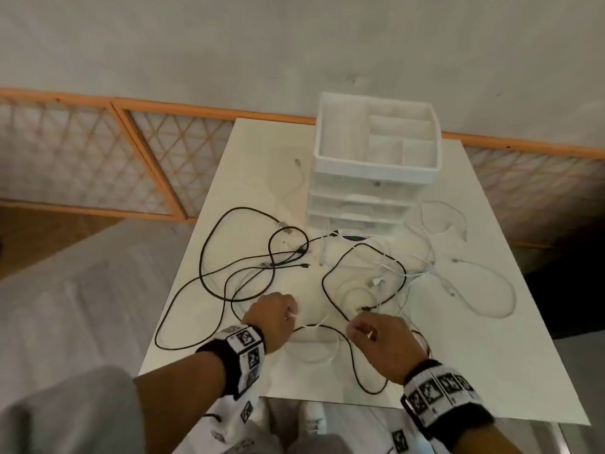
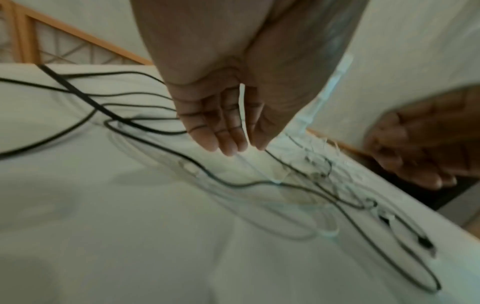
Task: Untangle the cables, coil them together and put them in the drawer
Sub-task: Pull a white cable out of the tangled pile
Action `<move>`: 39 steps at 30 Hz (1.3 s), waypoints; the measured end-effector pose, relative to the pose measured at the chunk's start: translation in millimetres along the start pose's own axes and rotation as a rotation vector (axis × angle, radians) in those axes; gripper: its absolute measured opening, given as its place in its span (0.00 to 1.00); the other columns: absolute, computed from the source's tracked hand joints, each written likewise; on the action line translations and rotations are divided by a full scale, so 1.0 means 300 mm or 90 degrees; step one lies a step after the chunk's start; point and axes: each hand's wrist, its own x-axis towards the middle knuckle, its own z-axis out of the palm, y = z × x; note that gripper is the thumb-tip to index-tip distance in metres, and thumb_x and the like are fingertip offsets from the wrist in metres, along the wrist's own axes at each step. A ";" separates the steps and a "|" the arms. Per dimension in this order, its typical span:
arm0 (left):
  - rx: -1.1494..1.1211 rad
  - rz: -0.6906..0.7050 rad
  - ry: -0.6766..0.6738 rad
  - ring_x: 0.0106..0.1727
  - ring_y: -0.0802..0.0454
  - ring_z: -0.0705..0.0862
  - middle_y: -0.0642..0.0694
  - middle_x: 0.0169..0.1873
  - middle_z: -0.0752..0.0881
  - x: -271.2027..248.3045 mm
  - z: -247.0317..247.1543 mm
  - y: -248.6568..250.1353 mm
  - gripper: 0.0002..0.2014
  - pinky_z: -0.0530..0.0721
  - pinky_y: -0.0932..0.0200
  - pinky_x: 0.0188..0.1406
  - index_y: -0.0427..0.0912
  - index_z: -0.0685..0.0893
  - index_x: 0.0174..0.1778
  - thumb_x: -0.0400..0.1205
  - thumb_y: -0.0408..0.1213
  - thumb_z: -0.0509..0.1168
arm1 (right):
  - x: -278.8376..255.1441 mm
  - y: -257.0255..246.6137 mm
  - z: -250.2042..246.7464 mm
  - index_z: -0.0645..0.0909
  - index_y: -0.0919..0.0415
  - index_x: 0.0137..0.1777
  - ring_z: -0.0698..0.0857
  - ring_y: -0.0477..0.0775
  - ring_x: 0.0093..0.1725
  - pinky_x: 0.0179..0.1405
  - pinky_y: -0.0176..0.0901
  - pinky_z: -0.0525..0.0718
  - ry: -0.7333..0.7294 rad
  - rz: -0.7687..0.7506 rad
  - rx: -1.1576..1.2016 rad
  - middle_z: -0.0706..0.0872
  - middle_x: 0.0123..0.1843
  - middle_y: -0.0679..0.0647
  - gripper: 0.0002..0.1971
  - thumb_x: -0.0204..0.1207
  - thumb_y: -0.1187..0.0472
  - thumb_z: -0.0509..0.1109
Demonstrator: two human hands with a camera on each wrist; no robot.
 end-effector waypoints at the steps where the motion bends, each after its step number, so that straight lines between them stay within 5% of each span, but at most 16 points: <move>1: 0.025 -0.020 -0.023 0.58 0.50 0.82 0.50 0.55 0.83 0.005 0.016 0.008 0.10 0.80 0.58 0.57 0.49 0.84 0.56 0.80 0.39 0.64 | 0.027 0.004 0.028 0.82 0.42 0.38 0.82 0.37 0.37 0.40 0.28 0.77 0.005 -0.011 -0.004 0.86 0.34 0.40 0.08 0.78 0.55 0.71; 5: 0.152 -0.042 -0.066 0.65 0.44 0.78 0.44 0.62 0.77 0.001 0.055 0.031 0.14 0.80 0.51 0.60 0.46 0.80 0.62 0.81 0.37 0.63 | 0.075 -0.033 0.119 0.84 0.43 0.42 0.86 0.48 0.42 0.48 0.50 0.87 -0.040 0.016 -0.012 0.88 0.38 0.43 0.05 0.73 0.50 0.67; 8: 0.195 -0.028 -0.044 0.62 0.42 0.80 0.43 0.60 0.80 -0.007 0.050 0.036 0.12 0.82 0.48 0.58 0.44 0.83 0.60 0.82 0.37 0.61 | 0.093 -0.045 0.141 0.82 0.38 0.58 0.86 0.46 0.45 0.51 0.46 0.86 -0.046 0.026 -0.050 0.87 0.39 0.41 0.13 0.74 0.50 0.69; 11: 0.086 0.057 0.027 0.55 0.45 0.83 0.46 0.51 0.83 -0.007 0.001 0.071 0.07 0.82 0.48 0.54 0.47 0.86 0.52 0.82 0.40 0.63 | 0.112 -0.059 0.129 0.74 0.34 0.70 0.84 0.44 0.44 0.47 0.41 0.83 -0.035 0.002 -0.052 0.83 0.38 0.40 0.23 0.76 0.50 0.70; 14: -0.046 0.217 0.125 0.44 0.52 0.83 0.50 0.41 0.83 -0.011 -0.107 0.131 0.02 0.81 0.54 0.46 0.47 0.86 0.46 0.80 0.39 0.68 | 0.130 -0.083 0.068 0.80 0.39 0.51 0.84 0.51 0.42 0.45 0.45 0.84 -0.001 -0.023 -0.102 0.85 0.38 0.44 0.06 0.77 0.43 0.66; 16: -0.067 0.267 0.208 0.38 0.57 0.80 0.52 0.39 0.83 -0.009 -0.187 0.150 0.02 0.78 0.60 0.41 0.47 0.85 0.45 0.80 0.38 0.68 | 0.145 -0.110 -0.007 0.75 0.44 0.34 0.84 0.56 0.38 0.42 0.49 0.84 0.049 -0.036 -0.080 0.85 0.33 0.47 0.15 0.75 0.36 0.61; 19: -0.069 0.206 0.265 0.37 0.52 0.79 0.49 0.38 0.84 0.006 -0.262 0.116 0.04 0.77 0.58 0.40 0.42 0.85 0.45 0.84 0.36 0.65 | 0.155 -0.201 -0.189 0.79 0.51 0.31 0.83 0.49 0.31 0.37 0.41 0.82 0.170 -0.075 0.046 0.87 0.29 0.49 0.19 0.80 0.43 0.67; 22: -0.054 0.088 0.190 0.42 0.46 0.81 0.49 0.39 0.83 0.029 -0.272 0.056 0.10 0.78 0.53 0.45 0.44 0.79 0.39 0.87 0.35 0.59 | 0.136 -0.283 -0.391 0.83 0.59 0.32 0.77 0.41 0.23 0.28 0.37 0.73 0.311 -0.108 0.213 0.86 0.26 0.42 0.18 0.81 0.52 0.69; 26: -0.107 -0.058 0.109 0.47 0.39 0.86 0.45 0.45 0.88 0.047 -0.290 -0.013 0.12 0.85 0.46 0.52 0.47 0.79 0.39 0.87 0.37 0.54 | 0.105 -0.304 -0.533 0.81 0.55 0.32 0.77 0.54 0.25 0.26 0.40 0.73 0.434 -0.169 0.390 0.87 0.30 0.52 0.17 0.84 0.53 0.66; 31: -0.322 0.008 0.244 0.35 0.45 0.85 0.44 0.32 0.86 0.072 -0.455 0.095 0.15 0.86 0.48 0.40 0.44 0.81 0.41 0.88 0.37 0.52 | 0.074 -0.322 -0.522 0.83 0.58 0.38 0.78 0.52 0.26 0.26 0.42 0.74 0.400 -0.158 0.407 0.89 0.34 0.54 0.20 0.87 0.48 0.61; 35: -0.238 0.041 0.263 0.30 0.47 0.77 0.54 0.26 0.76 0.081 -0.501 0.155 0.17 0.74 0.55 0.31 0.44 0.82 0.41 0.90 0.44 0.52 | 0.007 -0.453 -0.569 0.83 0.54 0.43 0.81 0.60 0.29 0.30 0.47 0.76 0.451 -0.346 0.440 0.90 0.49 0.59 0.16 0.88 0.51 0.59; 37: -0.149 0.009 0.256 0.39 0.48 0.78 0.57 0.35 0.80 0.081 -0.481 0.149 0.18 0.71 0.57 0.39 0.43 0.82 0.42 0.91 0.43 0.51 | -0.007 -0.497 -0.615 0.81 0.55 0.48 0.81 0.61 0.28 0.27 0.48 0.76 0.490 -0.437 0.437 0.89 0.52 0.61 0.09 0.87 0.56 0.62; 39: -0.168 -0.030 0.262 0.54 0.43 0.83 0.53 0.53 0.86 0.091 -0.465 0.117 0.18 0.76 0.55 0.52 0.43 0.81 0.39 0.90 0.40 0.51 | 0.016 -0.477 -0.630 0.82 0.56 0.51 0.82 0.57 0.27 0.25 0.46 0.76 0.512 -0.432 0.360 0.88 0.49 0.58 0.05 0.84 0.58 0.65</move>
